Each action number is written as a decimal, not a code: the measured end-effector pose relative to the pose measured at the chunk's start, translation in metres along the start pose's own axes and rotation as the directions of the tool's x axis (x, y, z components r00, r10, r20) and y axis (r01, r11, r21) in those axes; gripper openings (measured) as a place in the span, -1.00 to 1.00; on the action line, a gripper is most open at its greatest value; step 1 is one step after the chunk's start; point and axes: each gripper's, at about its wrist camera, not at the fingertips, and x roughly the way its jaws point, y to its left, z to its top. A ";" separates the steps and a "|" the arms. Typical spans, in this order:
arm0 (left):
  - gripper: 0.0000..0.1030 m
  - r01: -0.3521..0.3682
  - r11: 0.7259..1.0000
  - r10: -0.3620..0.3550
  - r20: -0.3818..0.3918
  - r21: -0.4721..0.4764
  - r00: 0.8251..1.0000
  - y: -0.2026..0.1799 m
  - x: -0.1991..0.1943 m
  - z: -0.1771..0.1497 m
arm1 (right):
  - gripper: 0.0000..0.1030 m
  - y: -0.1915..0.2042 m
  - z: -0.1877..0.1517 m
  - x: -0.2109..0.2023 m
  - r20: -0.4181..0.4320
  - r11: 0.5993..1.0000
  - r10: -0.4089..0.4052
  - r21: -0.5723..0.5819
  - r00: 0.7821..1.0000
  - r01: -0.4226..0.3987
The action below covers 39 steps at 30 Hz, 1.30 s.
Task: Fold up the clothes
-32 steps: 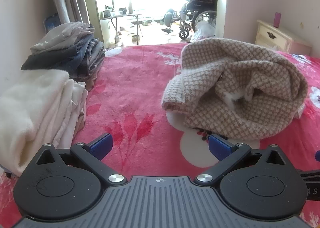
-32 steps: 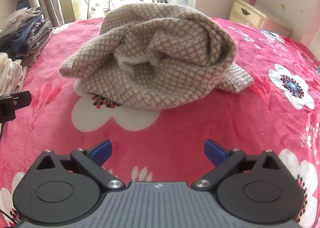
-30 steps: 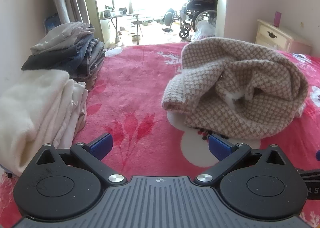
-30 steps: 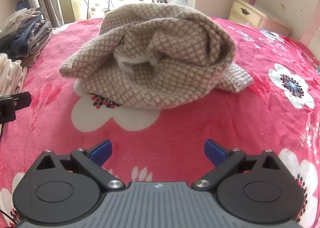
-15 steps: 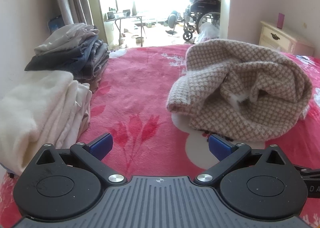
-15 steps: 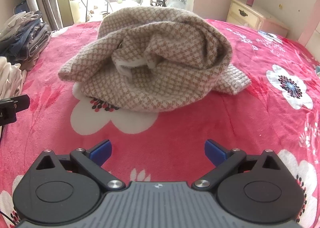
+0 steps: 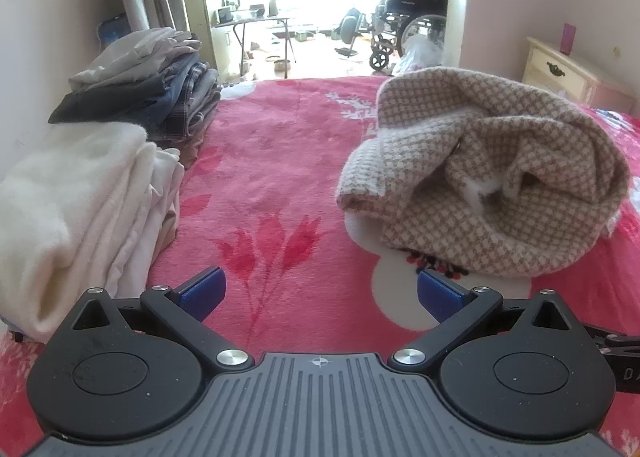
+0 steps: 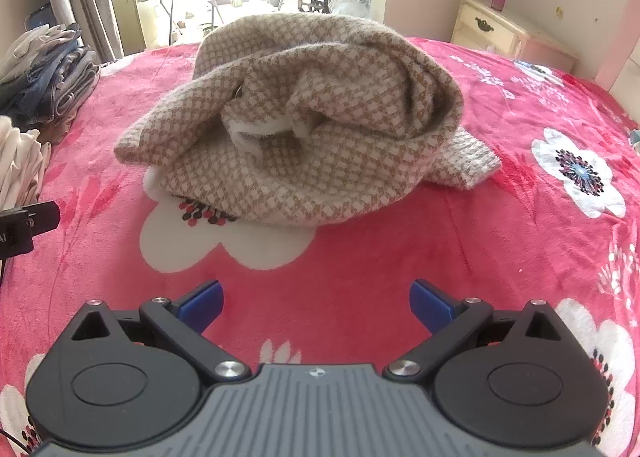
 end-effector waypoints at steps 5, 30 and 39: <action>1.00 -0.010 1.000 0.010 -0.001 0.001 1.000 -0.001 0.000 0.000 | 0.98 0.001 0.000 0.000 -0.001 1.000 0.001 -0.001 1.000 -0.001; 1.00 -0.017 1.000 0.017 -0.019 0.011 1.000 -0.002 0.005 0.000 | 0.98 0.002 0.000 0.004 -0.010 1.000 -0.004 0.002 1.000 0.004; 1.00 -0.018 1.000 0.018 -0.018 0.015 1.000 -0.003 0.006 -0.001 | 0.98 0.002 0.000 0.004 -0.010 1.000 -0.007 0.004 1.000 0.007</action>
